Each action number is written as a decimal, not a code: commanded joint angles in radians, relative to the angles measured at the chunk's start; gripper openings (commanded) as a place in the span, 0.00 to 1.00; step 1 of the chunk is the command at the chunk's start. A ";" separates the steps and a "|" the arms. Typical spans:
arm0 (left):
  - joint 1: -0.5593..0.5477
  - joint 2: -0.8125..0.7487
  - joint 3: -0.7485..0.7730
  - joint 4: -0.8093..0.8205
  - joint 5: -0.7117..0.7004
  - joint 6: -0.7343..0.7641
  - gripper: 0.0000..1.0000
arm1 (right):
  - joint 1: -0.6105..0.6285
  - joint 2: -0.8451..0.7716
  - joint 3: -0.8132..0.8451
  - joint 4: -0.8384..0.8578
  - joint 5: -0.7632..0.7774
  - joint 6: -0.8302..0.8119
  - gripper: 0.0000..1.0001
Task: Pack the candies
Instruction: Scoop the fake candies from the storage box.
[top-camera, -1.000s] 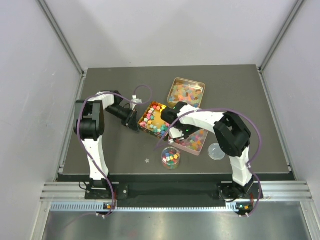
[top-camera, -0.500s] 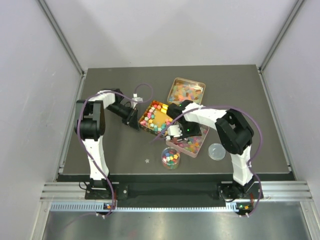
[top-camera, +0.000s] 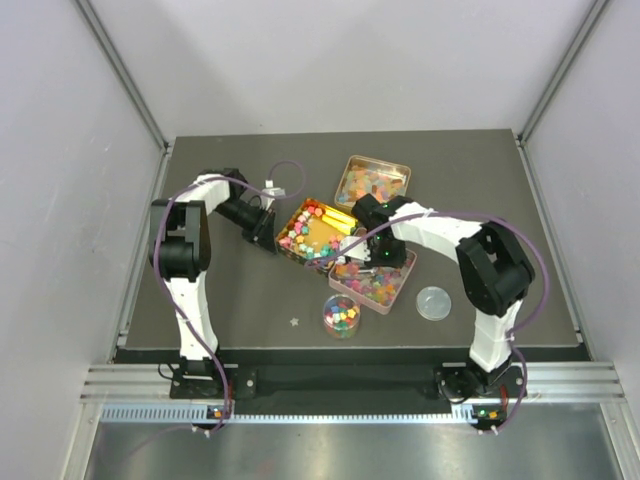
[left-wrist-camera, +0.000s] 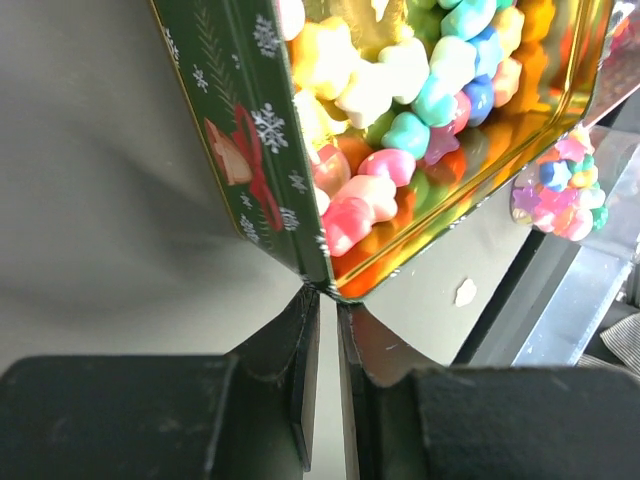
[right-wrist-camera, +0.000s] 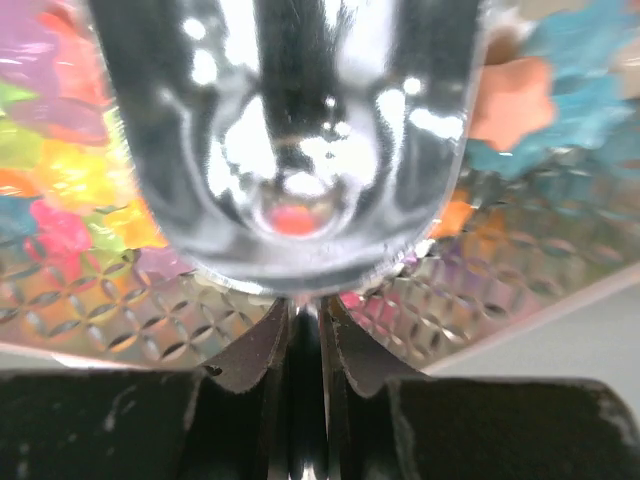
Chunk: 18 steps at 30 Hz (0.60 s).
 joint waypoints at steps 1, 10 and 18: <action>-0.004 -0.016 0.065 -0.046 -0.008 -0.018 0.17 | 0.001 -0.133 -0.007 0.113 -0.149 -0.014 0.00; 0.001 0.012 0.135 -0.055 -0.069 -0.069 0.17 | 0.003 -0.221 -0.149 0.244 -0.280 -0.035 0.00; 0.001 -0.010 0.119 -0.041 -0.109 -0.113 0.17 | 0.004 -0.226 -0.237 0.334 -0.358 -0.038 0.00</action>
